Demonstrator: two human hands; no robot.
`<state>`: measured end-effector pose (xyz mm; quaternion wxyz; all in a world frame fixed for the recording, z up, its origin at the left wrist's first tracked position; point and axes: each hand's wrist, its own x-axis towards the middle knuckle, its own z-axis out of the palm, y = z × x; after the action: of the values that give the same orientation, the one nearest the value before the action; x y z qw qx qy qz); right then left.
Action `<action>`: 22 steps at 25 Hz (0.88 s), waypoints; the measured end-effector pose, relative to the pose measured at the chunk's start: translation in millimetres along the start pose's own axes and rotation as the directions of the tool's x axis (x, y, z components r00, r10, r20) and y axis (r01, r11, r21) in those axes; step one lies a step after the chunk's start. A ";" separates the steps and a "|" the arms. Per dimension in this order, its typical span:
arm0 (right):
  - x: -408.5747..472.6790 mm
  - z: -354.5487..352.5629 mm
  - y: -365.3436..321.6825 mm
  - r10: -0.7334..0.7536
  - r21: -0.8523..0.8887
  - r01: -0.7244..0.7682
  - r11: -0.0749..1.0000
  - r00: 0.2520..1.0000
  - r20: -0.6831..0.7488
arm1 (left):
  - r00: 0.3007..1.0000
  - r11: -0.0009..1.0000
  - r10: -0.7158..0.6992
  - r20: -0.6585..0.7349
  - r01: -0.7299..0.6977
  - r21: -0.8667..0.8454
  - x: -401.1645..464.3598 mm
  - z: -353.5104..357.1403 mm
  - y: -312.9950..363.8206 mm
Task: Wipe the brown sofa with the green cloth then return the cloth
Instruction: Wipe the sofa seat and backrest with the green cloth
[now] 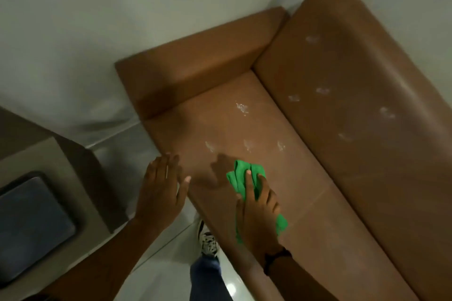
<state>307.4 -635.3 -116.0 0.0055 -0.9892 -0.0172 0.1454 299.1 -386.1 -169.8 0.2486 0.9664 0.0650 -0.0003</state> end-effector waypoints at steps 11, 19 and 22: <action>129.3 172.3 48.4 -0.349 0.002 0.350 0.937 0.936 -0.044 | 0.983 0.971 -0.128 -0.131 0.151 0.184 108.8 196.8 -33.0; 183.6 162.4 -11.9 -0.428 0.006 0.431 0.903 0.898 -0.104 | 0.983 0.958 -0.148 -0.108 0.170 0.230 107.4 196.5 -35.2; 132.2 158.4 43.4 -0.460 -0.034 0.459 0.888 0.887 -0.032 | 0.981 0.953 -0.167 -0.098 0.186 0.238 110.7 191.3 -31.3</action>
<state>389.8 -673.0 -306.3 0.0272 -0.9596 -0.2527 0.1205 410.9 -437.0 -356.1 0.1231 0.9794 0.1601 0.0065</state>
